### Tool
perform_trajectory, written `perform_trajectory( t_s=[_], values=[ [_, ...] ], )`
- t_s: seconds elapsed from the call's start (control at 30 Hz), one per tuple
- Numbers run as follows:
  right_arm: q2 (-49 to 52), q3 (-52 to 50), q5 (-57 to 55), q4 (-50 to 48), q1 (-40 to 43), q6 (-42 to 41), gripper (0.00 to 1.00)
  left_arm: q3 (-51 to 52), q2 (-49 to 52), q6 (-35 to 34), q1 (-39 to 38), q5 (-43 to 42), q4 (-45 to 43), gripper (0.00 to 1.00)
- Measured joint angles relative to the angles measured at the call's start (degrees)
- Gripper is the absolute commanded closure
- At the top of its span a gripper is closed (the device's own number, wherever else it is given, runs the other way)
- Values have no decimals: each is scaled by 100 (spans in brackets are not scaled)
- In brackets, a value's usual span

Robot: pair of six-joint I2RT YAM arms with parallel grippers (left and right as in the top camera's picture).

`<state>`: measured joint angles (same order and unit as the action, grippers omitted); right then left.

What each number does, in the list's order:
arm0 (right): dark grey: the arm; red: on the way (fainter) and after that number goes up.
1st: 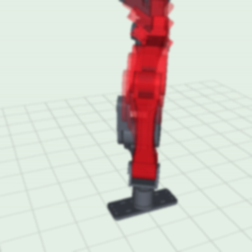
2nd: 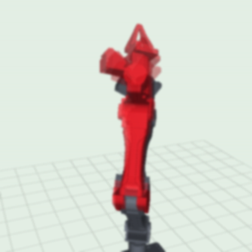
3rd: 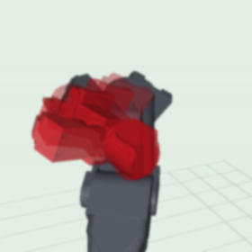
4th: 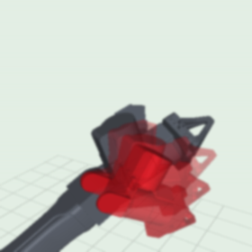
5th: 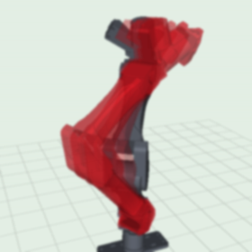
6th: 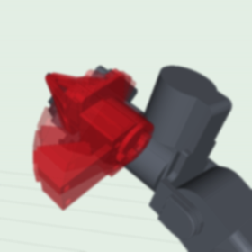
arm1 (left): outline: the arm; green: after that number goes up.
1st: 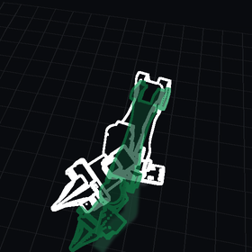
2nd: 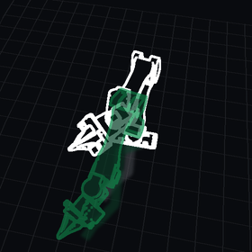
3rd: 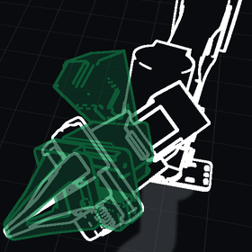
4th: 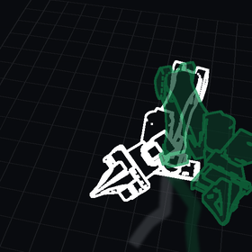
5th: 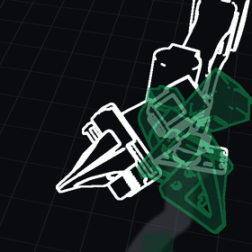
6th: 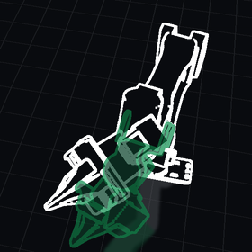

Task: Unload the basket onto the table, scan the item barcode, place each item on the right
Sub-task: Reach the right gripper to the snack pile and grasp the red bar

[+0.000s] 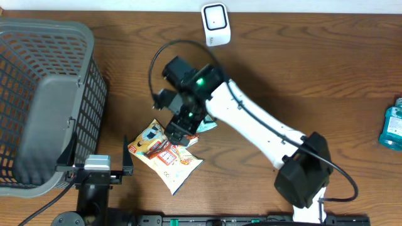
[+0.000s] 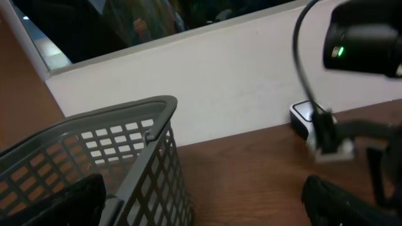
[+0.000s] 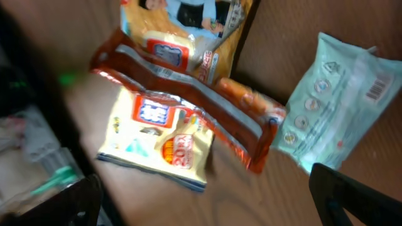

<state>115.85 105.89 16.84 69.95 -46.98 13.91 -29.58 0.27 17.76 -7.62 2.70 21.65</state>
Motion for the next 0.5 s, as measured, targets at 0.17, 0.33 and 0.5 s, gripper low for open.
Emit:
perform_trajectory(
  t_s=[0.17, 0.33, 0.5],
  values=[
    [0, -885, -407, -793, -321, 422, 1, 0, 0, 0, 0, 0, 0, 0],
    [4, -1596, -669, -1812, -398, 1005, 1, 0, 0, 0, 0, 0, 0, 0],
    [4, -1692, -831, -2433, -407, 1228, 1, 0, 0, 2, 0, -2, 0, 0]
  ],
)
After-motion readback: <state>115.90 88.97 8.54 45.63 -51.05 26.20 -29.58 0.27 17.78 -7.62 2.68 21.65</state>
